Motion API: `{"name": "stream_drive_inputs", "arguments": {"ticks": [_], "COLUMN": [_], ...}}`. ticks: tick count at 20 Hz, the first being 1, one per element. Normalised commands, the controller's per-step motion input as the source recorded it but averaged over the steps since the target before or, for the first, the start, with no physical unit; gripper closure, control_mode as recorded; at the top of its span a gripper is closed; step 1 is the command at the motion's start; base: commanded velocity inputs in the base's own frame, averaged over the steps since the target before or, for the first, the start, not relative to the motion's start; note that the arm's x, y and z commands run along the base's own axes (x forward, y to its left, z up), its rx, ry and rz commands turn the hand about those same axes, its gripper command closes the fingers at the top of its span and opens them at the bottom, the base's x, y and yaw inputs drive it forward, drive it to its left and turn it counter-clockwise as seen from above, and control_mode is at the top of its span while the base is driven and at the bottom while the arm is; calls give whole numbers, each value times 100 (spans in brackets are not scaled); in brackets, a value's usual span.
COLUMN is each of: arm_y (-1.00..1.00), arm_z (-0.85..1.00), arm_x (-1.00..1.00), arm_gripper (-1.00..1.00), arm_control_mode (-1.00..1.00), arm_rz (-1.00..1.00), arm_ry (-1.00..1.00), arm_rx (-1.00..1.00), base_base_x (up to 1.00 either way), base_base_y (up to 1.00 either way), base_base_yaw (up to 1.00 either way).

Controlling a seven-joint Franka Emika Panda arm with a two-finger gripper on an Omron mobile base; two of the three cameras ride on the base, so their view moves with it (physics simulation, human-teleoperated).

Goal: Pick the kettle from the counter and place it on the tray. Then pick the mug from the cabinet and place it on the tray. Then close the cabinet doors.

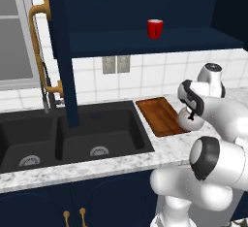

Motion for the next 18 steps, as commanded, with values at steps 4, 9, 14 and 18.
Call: {"name": "stream_drive_inputs", "arguments": {"ticks": [4,9,14,18], "arm_y": [43,25,23,8], "arm_z": [0,0,0,0], "arm_x": [33,47,49,51], "arm_gripper": [100,100,100,100], "arm_control_mode": [-100,-100,-100,-100], "arm_rz": [0,0,0,1], "arm_ry": [0,0,0,0], "arm_rx": [0,0,0,0], "base_base_x": [0,0,0,0], "base_base_y": [0,0,0,0], "base_base_yaw": [0,0,0,0]}}
